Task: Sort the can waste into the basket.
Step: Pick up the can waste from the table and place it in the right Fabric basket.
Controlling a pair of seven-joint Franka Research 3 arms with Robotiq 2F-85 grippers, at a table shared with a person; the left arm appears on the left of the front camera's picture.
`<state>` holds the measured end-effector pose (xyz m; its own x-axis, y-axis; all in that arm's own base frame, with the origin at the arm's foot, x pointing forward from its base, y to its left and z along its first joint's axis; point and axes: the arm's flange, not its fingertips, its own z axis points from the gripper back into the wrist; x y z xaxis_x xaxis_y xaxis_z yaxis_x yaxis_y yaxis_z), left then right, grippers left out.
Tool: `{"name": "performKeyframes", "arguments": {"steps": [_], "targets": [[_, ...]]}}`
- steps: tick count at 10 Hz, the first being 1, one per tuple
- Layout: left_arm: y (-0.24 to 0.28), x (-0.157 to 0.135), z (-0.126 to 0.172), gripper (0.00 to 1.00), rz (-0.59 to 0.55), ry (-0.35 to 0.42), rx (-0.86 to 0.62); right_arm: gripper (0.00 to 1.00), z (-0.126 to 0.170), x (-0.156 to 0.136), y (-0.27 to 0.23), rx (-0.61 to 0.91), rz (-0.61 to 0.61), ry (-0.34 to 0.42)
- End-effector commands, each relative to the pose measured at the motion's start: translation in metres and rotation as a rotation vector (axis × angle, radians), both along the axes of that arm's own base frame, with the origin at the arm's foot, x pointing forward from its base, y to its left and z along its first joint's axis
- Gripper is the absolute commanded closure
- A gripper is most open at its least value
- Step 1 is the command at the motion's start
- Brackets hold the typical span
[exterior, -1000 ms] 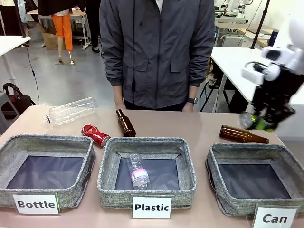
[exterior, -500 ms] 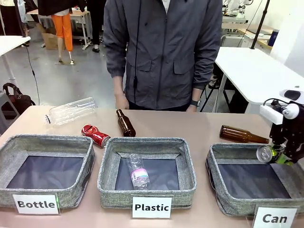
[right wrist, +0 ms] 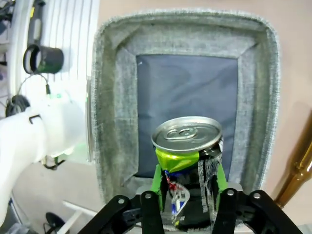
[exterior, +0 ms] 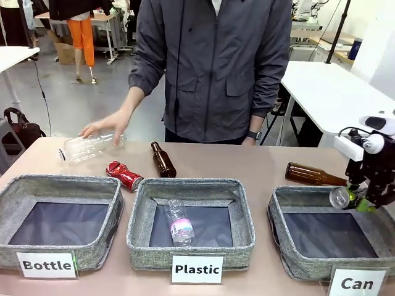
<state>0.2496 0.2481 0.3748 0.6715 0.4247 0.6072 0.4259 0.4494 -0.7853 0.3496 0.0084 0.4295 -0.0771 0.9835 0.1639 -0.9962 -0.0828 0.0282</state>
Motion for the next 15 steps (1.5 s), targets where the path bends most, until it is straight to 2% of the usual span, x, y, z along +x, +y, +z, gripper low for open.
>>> {"name": "performKeyframes", "arguments": {"steps": [1,5,7,8,9,10,11,12,13,15], "targets": [[-0.001,0.001,0.000,0.00,0.005,-0.030,-0.008,0.00,-0.001,0.008,-0.005,0.005,0.049,-0.003],[-0.001,0.001,0.000,0.00,0.005,-0.030,-0.008,0.00,-0.001,0.013,-0.005,0.011,0.053,0.001],[-0.001,0.001,0.000,0.00,0.005,-0.030,-0.008,0.00,0.000,0.014,-0.007,0.060,0.026,-0.012],[-0.001,0.001,0.000,0.00,0.005,-0.030,-0.008,0.00,0.007,0.014,-0.010,0.175,-0.016,-0.030],[-0.001,0.001,0.000,0.00,0.005,-0.030,-0.008,0.00,0.019,0.016,-0.014,0.393,-0.200,-0.092],[-0.001,0.001,0.000,0.00,0.005,-0.030,-0.008,0.00,0.034,0.012,-0.026,0.657,-0.286,-0.110],[-0.001,0.001,0.000,0.00,0.005,-0.030,-0.008,0.00,0.044,0.008,-0.048,0.924,-0.456,-0.032],[-0.001,0.001,0.000,0.00,0.005,-0.030,-0.008,0.00,0.046,0.005,-0.069,1.067,-0.566,0.056],[-0.001,0.001,0.000,0.00,0.005,-0.030,-0.008,0.00,0.045,0.003,-0.085,1.142,-0.675,0.113],[-0.001,0.001,0.000,0.00,0.005,-0.030,-0.008,0.00,0.039,-0.012,-0.127,1.262,-0.721,0.147]]}}
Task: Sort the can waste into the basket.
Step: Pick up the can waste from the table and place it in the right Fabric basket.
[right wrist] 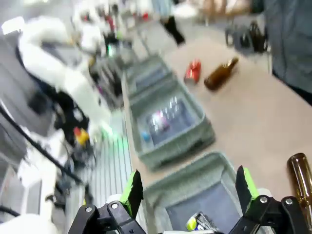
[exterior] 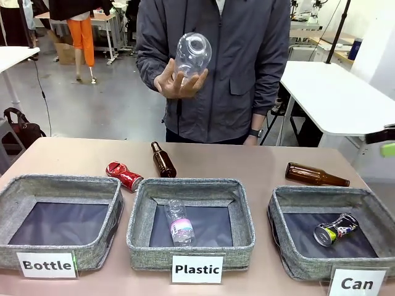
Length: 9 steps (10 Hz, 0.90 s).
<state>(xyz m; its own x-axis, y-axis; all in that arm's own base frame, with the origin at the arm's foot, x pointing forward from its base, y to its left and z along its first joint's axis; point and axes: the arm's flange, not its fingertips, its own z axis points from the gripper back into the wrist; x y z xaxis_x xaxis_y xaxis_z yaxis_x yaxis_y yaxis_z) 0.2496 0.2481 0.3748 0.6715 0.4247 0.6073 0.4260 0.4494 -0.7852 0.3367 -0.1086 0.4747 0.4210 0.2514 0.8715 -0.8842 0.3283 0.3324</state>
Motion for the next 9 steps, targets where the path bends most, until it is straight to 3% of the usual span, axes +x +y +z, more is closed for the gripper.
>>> {"name": "performKeyframes", "arguments": {"steps": [1,3,4,5,9], "targets": [[-0.001,0.001,0.000,0.00,0.005,-0.030,-0.008,0.00,-0.014,-0.007,-0.032,0.236,-0.193,0.019],[-0.001,0.001,0.000,0.00,0.005,-0.030,-0.008,0.00,-0.041,-0.015,-0.064,0.244,-0.267,0.055],[-0.001,0.001,0.000,0.00,0.005,-0.030,-0.008,0.00,-0.057,-0.011,-0.070,0.195,-0.289,0.107],[-0.001,0.001,0.000,0.00,0.005,-0.030,-0.008,0.00,-0.031,-0.021,-0.068,0.238,-0.250,0.065],[-0.001,0.001,0.000,0.00,0.005,-0.030,-0.008,0.00,-0.031,-0.021,-0.068,0.238,-0.250,0.065]]}}
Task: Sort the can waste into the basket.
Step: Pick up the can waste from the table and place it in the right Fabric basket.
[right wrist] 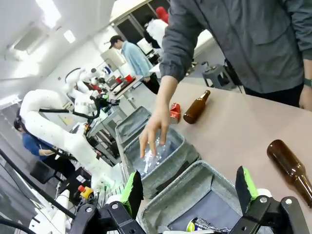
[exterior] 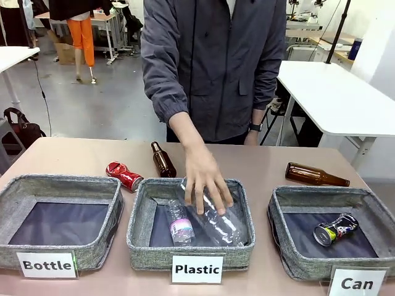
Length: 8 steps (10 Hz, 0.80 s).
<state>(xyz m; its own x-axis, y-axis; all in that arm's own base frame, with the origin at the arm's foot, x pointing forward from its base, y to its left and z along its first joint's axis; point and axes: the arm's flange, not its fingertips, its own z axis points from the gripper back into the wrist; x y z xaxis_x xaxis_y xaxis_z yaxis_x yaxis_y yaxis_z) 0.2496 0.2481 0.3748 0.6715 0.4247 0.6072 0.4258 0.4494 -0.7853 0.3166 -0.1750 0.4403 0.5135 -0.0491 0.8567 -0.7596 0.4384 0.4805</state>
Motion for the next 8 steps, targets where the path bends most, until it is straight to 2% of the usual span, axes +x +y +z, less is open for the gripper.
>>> {"name": "performKeyframes", "arguments": {"steps": [1,8], "targets": [[-0.0015,0.0009,0.0005,0.00,0.005,-0.030,-0.008,0.00,0.0033,-0.0011,-0.0014,0.021,-0.013,-0.014],[-0.0015,0.0009,0.0005,0.00,0.005,-0.030,-0.008,0.00,0.0033,-0.0011,-0.0014,0.021,-0.013,-0.014]]}}
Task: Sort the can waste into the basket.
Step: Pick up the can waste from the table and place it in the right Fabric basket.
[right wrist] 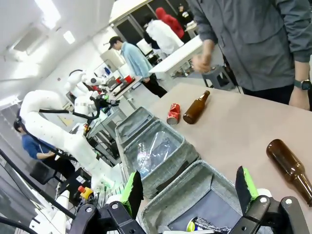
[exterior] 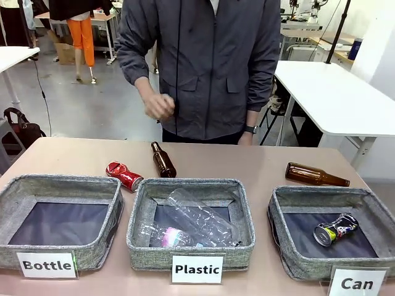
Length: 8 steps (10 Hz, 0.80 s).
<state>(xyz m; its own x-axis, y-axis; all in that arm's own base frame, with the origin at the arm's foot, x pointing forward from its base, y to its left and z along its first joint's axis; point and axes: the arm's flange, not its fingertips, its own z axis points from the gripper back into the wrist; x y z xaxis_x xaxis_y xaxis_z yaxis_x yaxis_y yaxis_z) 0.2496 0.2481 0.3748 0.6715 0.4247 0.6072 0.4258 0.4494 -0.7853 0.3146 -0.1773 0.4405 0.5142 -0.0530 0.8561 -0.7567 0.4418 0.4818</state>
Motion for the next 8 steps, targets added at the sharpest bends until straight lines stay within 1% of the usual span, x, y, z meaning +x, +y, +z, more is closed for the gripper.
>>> {"name": "performKeyframes", "arguments": {"steps": [1,3,4,5,8], "targets": [[-0.001,0.001,0.001,0.00,0.005,-0.030,-0.008,0.00,0.003,0.001,0.001,0.020,-0.008,-0.015],[-0.001,0.001,0.001,0.00,0.005,-0.030,-0.008,0.00,0.003,0.001,0.001,0.020,-0.008,-0.015],[0.000,0.000,0.000,0.00,0.000,0.000,0.000,0.00,0.003,0.001,0.001,0.020,-0.008,-0.015],[-0.006,0.004,0.008,0.00,-0.063,-0.042,0.023,0.00,0.003,0.001,0.001,0.020,-0.008,-0.015],[-0.078,0.070,0.083,0.00,-0.319,-0.183,0.267,0.00,0.003,0.001,0.001,0.020,-0.008,-0.015]]}}
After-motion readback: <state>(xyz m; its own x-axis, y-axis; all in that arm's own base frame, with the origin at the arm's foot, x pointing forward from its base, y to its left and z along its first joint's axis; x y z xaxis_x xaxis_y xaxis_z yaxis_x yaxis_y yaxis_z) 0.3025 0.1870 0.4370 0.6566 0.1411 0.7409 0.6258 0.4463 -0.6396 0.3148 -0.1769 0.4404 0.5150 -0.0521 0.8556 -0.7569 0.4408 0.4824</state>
